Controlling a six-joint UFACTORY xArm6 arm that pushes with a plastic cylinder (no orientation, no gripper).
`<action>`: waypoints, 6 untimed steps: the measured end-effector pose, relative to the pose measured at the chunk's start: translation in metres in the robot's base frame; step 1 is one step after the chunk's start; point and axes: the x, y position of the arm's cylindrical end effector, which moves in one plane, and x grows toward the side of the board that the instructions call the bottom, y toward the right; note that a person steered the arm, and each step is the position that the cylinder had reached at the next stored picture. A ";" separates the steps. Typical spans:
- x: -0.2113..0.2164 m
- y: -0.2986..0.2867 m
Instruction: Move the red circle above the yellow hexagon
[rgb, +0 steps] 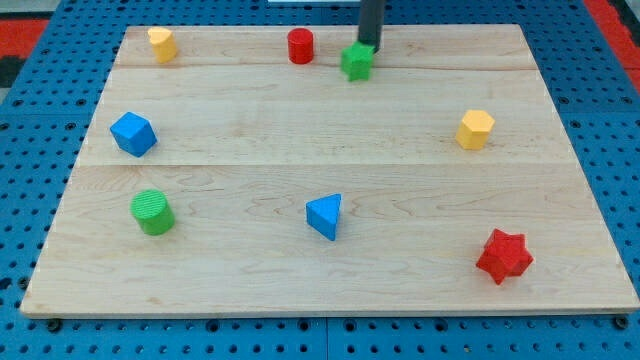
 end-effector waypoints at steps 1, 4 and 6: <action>0.052 -0.035; -0.024 -0.113; -0.030 -0.005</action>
